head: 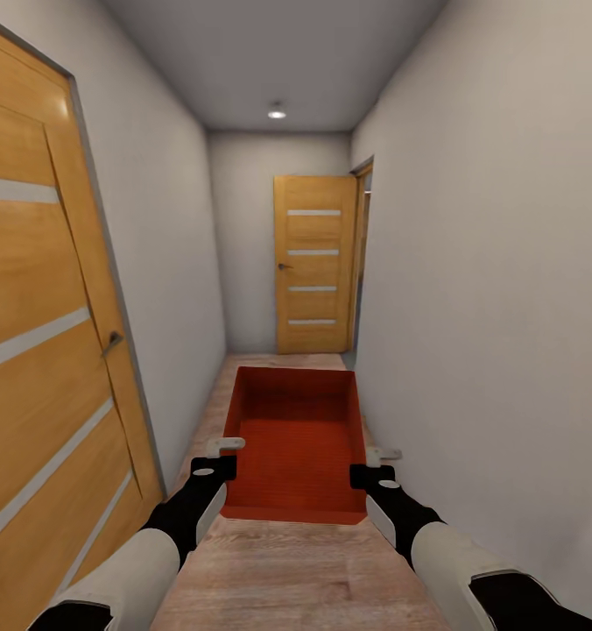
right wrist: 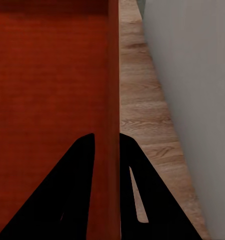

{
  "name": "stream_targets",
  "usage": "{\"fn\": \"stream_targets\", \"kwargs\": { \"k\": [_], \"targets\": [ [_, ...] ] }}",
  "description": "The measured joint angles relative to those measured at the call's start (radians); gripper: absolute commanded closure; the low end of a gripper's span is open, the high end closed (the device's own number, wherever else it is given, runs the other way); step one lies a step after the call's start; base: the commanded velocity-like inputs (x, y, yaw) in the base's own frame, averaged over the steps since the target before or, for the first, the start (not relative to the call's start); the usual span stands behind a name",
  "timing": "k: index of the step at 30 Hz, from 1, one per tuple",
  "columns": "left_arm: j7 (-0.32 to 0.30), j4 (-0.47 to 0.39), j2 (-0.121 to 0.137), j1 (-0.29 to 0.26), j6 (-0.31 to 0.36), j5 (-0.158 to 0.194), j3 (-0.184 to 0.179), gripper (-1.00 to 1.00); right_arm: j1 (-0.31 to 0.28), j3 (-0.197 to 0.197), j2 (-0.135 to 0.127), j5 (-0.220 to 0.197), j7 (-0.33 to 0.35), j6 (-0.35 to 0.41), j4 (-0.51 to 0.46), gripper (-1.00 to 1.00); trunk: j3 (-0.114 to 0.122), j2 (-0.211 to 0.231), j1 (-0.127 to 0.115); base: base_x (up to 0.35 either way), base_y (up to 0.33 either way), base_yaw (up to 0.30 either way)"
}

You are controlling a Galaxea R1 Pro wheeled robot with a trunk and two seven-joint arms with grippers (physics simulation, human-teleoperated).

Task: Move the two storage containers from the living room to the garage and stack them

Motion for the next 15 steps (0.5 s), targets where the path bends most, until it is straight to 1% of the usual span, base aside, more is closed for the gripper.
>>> {"fn": "stream_targets", "kwargs": {
  "k": [6, 15],
  "targets": [
    [0.000, 0.000, 0.000, 0.000, 0.000, 0.000, 0.000, 1.00, 0.000, 0.001, 0.000, -0.001, 0.000, 0.000, 0.000, 1.00, 0.000, 0.000, 0.000, 0.323, 0.036, 0.000],
    [0.000, 0.000, 0.000, 0.000, 0.000, 0.000, 0.000, 1.00, 0.000, 0.001, 0.000, -0.001, 0.000, 0.000, 0.000, 1.00, 0.000, 0.000, 0.000, 0.324, 0.112, 0.000]
  ]
}}
